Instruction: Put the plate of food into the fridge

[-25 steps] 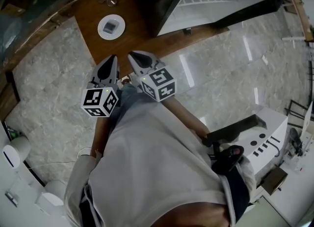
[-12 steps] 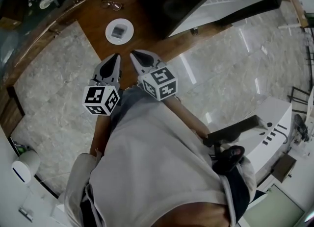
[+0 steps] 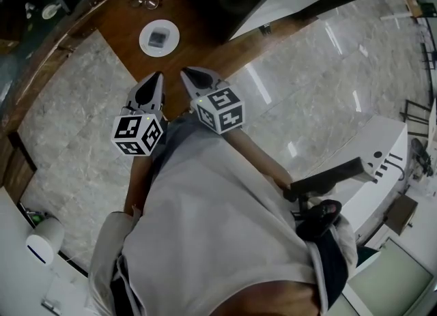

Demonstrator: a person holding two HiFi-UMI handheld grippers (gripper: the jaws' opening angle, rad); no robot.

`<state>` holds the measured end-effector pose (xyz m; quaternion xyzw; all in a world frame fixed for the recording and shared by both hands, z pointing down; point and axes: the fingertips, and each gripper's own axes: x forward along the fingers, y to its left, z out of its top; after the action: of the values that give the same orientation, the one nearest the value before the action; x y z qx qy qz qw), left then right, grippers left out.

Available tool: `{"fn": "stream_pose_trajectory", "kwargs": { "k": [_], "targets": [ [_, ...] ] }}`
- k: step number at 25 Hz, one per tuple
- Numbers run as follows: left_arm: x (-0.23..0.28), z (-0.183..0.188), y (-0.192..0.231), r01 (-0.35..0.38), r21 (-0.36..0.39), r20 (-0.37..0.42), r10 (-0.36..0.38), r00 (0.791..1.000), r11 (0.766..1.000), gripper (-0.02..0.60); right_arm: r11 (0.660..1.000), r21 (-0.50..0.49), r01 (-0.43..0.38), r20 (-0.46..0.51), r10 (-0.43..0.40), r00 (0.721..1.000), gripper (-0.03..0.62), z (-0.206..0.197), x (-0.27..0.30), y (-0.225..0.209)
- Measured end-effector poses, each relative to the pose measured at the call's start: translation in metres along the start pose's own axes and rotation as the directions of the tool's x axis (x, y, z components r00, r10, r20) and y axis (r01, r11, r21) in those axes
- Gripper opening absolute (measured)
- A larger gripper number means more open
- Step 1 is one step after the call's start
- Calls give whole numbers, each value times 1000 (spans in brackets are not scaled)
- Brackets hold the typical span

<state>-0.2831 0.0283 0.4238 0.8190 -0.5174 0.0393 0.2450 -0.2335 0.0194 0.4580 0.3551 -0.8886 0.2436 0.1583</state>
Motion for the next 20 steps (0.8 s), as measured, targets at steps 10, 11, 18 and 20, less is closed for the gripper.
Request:
{"fn": "stream_pose_trajectory", "kwargs": {
  "k": [10,11,18,20],
  "targets": [
    [40,2,40,-9,-46,-12,9,1000,999,20,999,25,-38,1,38,999,20,20,42,-22],
    [44,2,47,-22,-52,-19,21,1000,998,20,999,24,-44,-3,44,999,20,22,47,-25],
    [70,13,96,-116,-59,-35,114,993,992,20,998,31,-55,-32,56,998,20,41,82,-53],
    [81,19,108,-133,-63,-40,131,991,989,20,998,32,-55,-36,56,998,20,47,91,-61]
  ]
}}
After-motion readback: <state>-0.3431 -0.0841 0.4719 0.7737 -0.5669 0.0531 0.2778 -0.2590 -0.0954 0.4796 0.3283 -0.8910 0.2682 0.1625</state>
